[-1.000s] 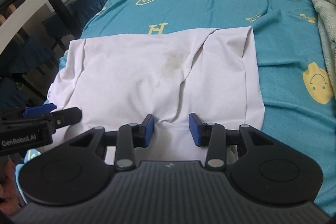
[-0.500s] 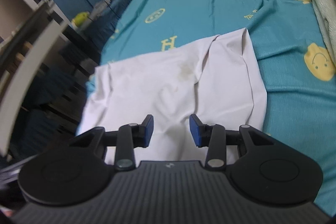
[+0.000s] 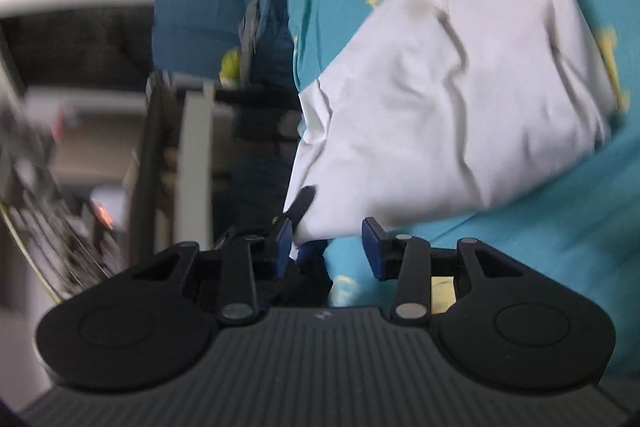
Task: Fold clothes
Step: 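Grasp the folded white shirt with both grippers, then carry the folded shirt with both grippers toward the green blanket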
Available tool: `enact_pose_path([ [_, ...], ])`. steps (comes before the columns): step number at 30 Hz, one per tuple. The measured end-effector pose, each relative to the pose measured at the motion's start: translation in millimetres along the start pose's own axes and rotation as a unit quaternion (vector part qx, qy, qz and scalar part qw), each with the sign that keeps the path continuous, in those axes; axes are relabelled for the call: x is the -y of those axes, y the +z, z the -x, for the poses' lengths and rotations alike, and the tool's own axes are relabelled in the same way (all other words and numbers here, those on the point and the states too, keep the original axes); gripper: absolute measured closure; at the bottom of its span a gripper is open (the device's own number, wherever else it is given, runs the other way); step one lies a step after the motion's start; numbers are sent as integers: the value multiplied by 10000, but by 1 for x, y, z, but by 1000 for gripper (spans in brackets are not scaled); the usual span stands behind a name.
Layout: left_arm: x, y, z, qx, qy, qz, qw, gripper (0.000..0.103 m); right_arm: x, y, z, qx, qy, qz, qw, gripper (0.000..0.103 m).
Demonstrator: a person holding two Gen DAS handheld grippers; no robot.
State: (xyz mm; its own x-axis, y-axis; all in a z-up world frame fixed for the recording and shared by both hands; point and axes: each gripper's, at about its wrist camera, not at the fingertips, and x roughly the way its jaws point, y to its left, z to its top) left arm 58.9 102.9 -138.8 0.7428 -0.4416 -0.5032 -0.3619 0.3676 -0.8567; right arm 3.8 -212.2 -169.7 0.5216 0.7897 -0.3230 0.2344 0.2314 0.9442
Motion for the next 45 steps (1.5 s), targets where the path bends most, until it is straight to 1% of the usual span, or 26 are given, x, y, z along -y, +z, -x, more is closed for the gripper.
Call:
enact_pose_path([
  [1,4,0,1,2,-110,-38,9999,81,7,0,0,73,175,-350,9992,27],
  [2,8,0,0,-6,-181,-57,9998,81,12,0,-1,145,241,-576,9979,18],
  [3,10,-1,0,-16,-233,-61,9997,81,16,1,-2,215,235,-721,9969,15],
  [7,12,-3,1,-42,-327,-23,9995,81,31,1,-14,199,184,-1191,9925,15],
  [9,7,-4,5,-75,-328,-6,9994,81,38,2,-20,327,50,-1308,9909,15],
  [11,2,-3,6,-91,-334,61,9994,81,45,7,-22,657,-174,-1361,9884,15],
  [14,-2,0,5,-111,-298,128,9994,81,55,21,-19,1168,-298,-1407,9827,16],
  [15,-3,-1,4,-112,-285,124,9995,81,56,25,-19,1247,-258,-1434,9814,15],
  [17,-4,-1,3,-108,-242,113,9996,81,50,27,-21,1275,-182,-1275,9834,15],
  [18,-5,-2,3,-102,-207,111,9997,79,46,27,-22,1300,-190,-1135,9848,19],
  [19,-7,-1,2,-98,-169,127,9997,77,42,27,-23,1315,-246,-1001,9859,27],
  [20,-9,-1,1,-93,-124,161,9998,70,41,28,-24,1301,-326,-925,9866,31],
  [21,-11,-2,1,-90,-78,207,9997,61,41,29,-24,1287,-413,-895,9868,41],
  [22,-12,-3,0,-120,-31,231,9997,57,42,30,-22,1285,-507,-877,9865,56],
  [24,-16,-6,-3,-188,64,272,9994,43,45,31,-20,1274,-637,-849,9862,75],
  [27,-22,-11,-15,-396,88,345,9986,33,42,34,-15,1315,-581,-738,9869,81],
  [29,-26,-15,-24,-569,68,418,9975,30,35,35,-12,1358,-450,-627,9877,82],
  [32,-33,-20,-38,-757,46,554,9956,30,28,37,-6,1405,-297,-451,9886,84],
  [34,-38,-19,-42,-724,-31,690,9950,33,24,36,-1,1418,-241,-352,9890,85],
  [35,-41,-18,-42,-680,-91,762,9947,36,23,35,2,1415,-230,-317,9892,86],
  [37,-44,-16,-40,-565,-215,912,9940,45,22,33,6,1391,-215,-275,9897,86],
  [38,-45,-15,-38,-537,-262,936,9938,55,21,32,8,1392,-211,-252,9897,86],
  [39,-46,-15,-37,-511,-307,953,9937,60,20,31,10,1402,-210,-223,9896,86],
  [40,-44,-15,-35,-501,-345,906,9940,62,18,30,11,1428,-223,-187,9893,87],
  [42,-40,-15,-32,-484,-418,794,9948,72,13,28,15,1494,-279,-91,9883,87],
  [45,-27,-14,-22,-532,-545,677,9948,78,1,24,24,1590,-308,36,9868,87],
])
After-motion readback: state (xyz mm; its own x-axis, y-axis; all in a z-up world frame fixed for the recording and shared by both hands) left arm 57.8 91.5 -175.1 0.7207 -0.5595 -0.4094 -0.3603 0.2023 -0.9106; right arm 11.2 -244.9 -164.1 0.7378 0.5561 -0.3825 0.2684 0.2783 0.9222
